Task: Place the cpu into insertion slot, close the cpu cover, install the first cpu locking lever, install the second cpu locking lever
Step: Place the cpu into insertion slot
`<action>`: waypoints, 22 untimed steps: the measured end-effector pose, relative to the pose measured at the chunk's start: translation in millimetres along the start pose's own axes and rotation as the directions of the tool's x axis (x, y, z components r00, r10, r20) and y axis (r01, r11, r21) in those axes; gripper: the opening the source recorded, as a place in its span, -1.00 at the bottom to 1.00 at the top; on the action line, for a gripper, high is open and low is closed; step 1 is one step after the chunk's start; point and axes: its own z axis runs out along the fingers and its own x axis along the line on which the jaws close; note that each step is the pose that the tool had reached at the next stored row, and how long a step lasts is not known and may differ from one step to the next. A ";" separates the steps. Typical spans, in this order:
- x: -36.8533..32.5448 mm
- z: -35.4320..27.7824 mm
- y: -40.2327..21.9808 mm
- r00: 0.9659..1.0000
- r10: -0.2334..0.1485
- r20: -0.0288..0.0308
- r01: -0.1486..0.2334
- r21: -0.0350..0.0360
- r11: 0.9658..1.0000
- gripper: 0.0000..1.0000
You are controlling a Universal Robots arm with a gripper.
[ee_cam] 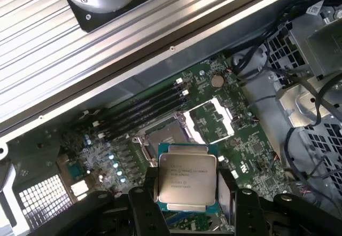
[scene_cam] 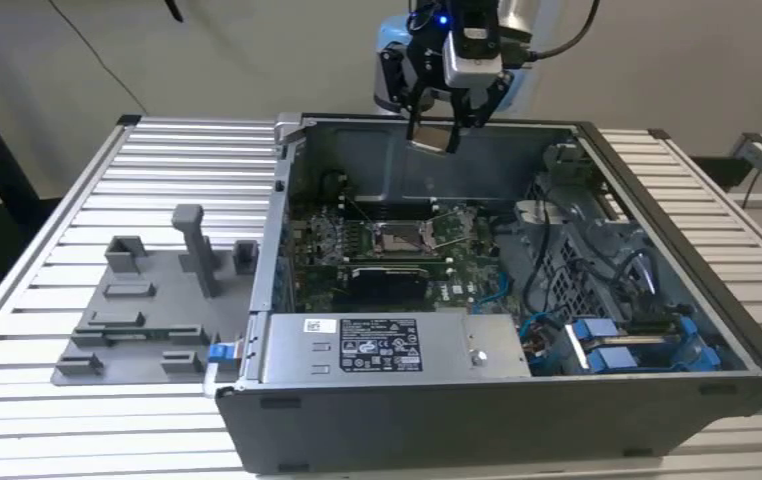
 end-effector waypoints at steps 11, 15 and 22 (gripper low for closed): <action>0.0 0.2 0.0 0.996 0.092 0.007 -0.092 -0.001 0.996 0.07; 0.0 0.4 0.0 0.991 0.130 0.010 -0.130 -0.003 0.992 0.07; 0.0 1.1 -0.1 0.979 0.205 0.015 -0.205 -0.004 0.979 0.07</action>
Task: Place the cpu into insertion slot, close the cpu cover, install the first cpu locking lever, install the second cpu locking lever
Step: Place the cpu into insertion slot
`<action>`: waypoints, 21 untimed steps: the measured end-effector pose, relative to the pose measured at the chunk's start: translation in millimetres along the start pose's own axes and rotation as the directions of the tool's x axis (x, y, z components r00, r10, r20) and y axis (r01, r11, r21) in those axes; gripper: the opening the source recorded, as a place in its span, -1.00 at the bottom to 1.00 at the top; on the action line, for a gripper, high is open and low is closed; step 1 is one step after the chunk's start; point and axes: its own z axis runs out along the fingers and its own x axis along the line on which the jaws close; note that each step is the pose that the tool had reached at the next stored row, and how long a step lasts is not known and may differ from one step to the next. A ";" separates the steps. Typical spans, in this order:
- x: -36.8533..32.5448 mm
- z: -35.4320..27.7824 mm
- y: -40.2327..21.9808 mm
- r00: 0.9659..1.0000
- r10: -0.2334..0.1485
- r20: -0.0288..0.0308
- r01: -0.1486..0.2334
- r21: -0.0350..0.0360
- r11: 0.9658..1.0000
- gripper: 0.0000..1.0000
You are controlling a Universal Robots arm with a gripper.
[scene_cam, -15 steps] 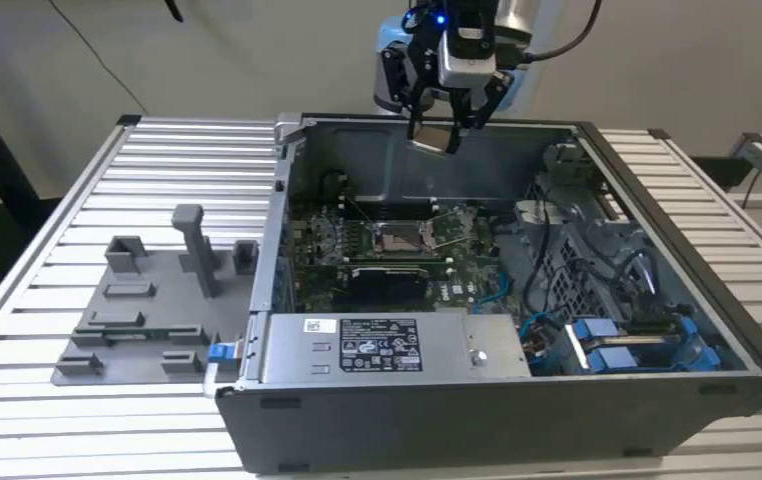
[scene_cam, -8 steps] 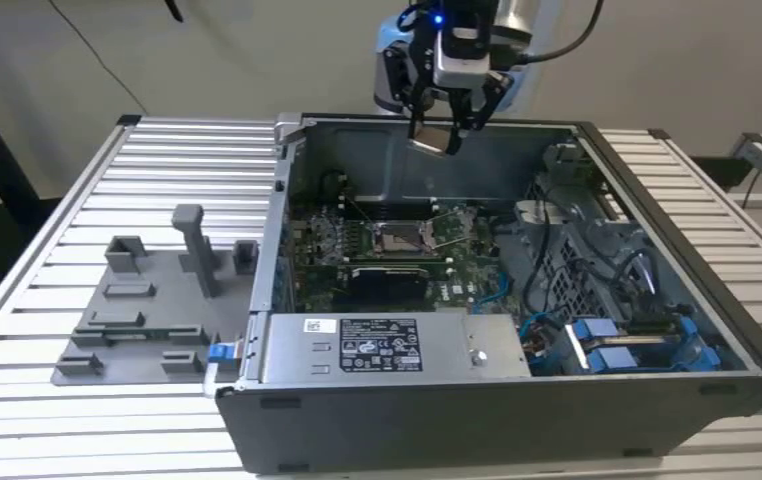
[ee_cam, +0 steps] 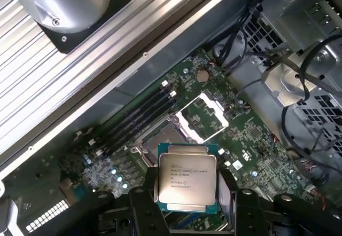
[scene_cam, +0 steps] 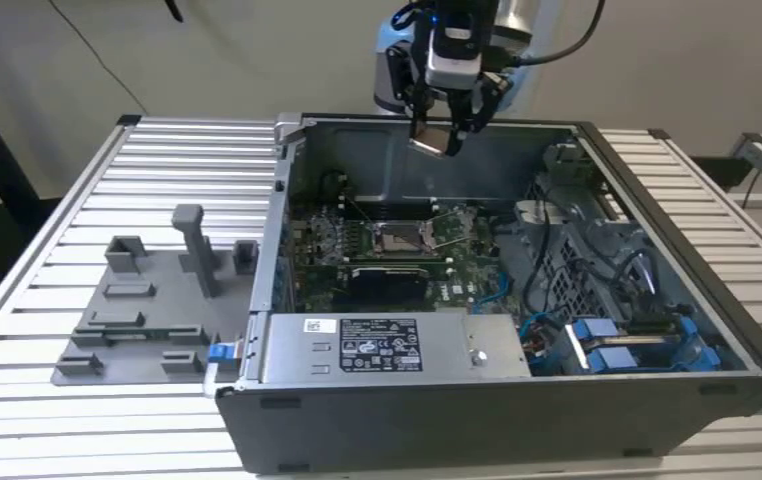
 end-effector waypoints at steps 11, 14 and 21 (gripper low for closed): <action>0.0 2.7 -0.3 0.995 0.096 -0.007 -0.096 0.004 0.995 0.07; -0.1 3.6 -0.3 0.993 0.118 -0.014 -0.118 0.004 0.993 0.07; -0.1 5.0 -0.4 0.986 0.167 -0.027 -0.167 0.011 0.986 0.07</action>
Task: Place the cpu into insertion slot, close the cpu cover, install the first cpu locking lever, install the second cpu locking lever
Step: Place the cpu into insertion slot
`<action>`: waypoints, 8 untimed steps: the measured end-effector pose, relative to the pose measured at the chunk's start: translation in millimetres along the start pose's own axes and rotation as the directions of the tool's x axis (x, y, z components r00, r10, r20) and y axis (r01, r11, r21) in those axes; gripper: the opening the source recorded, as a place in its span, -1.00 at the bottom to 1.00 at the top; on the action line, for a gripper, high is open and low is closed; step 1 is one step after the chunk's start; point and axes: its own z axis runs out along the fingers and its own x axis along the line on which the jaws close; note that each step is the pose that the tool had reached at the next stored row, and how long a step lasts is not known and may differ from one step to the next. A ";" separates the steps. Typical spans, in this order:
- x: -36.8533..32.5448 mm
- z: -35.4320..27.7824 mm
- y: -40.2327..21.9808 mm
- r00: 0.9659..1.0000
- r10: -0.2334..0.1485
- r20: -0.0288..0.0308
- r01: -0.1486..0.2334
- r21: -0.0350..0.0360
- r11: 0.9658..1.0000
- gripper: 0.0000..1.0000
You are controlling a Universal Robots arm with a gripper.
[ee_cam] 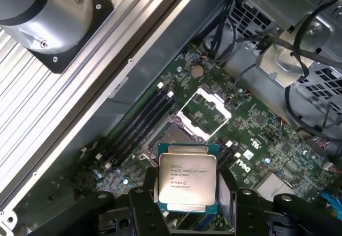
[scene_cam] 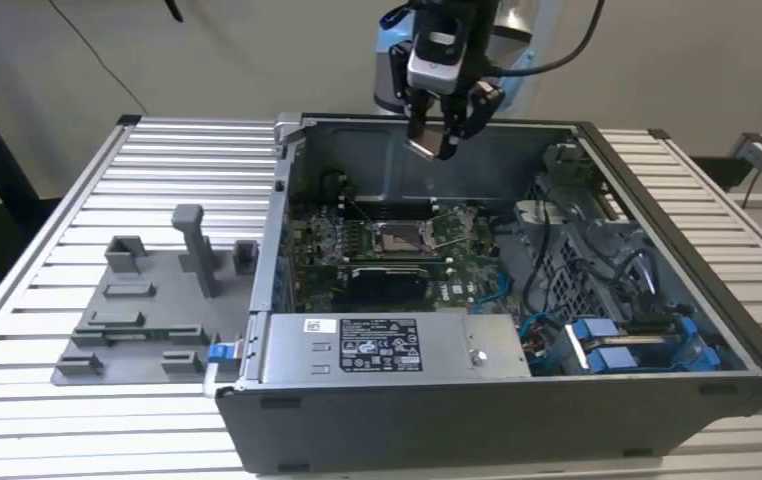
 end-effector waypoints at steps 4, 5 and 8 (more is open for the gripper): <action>0.0 0.5 -0.1 1.000 0.015 -0.017 -0.014 0.020 1.000 0.07; 0.0 0.8 -0.1 1.000 0.019 -0.019 -0.018 0.021 1.000 0.07; 0.0 1.9 -0.1 0.999 0.045 -0.017 -0.045 0.020 0.999 0.07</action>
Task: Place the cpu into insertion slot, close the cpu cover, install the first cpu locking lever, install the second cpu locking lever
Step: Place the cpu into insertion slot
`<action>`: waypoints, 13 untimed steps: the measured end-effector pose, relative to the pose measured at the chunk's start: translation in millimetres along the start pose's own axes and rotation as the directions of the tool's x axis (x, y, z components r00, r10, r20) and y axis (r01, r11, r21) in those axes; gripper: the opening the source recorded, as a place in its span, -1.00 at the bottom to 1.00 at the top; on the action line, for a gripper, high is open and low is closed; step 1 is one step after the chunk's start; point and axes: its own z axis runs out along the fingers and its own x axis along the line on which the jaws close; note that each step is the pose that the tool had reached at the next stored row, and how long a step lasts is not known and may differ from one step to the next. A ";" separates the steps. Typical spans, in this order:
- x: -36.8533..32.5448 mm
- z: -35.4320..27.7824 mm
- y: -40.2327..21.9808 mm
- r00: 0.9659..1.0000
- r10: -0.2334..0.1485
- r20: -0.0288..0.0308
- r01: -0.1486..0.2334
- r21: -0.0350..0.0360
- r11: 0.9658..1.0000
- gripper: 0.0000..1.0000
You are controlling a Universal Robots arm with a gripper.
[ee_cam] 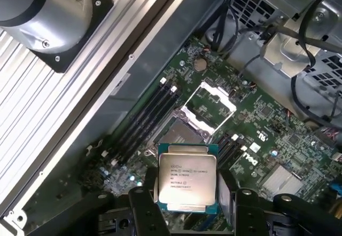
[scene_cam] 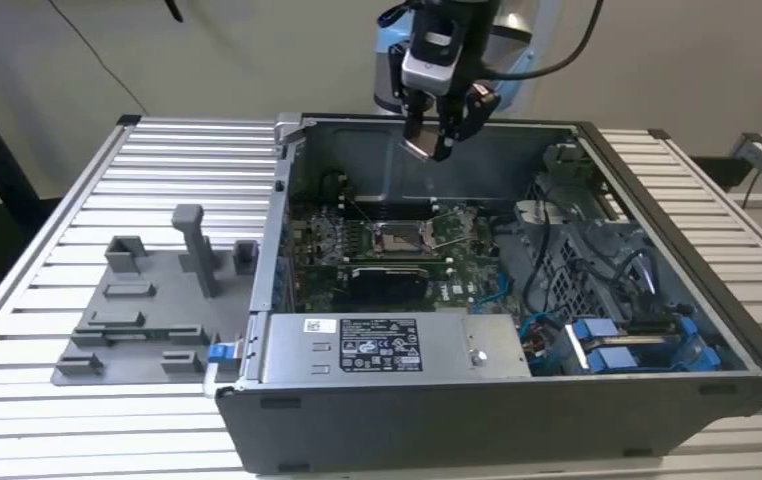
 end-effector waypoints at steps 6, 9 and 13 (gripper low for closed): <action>-0.1 1.5 0.0 0.998 0.058 0.003 -0.058 -0.005 0.998 0.07; -0.1 2.1 0.0 0.996 0.093 0.004 -0.093 -0.008 0.996 0.07; -0.2 2.7 0.0 0.988 0.153 0.007 -0.153 -0.014 0.988 0.07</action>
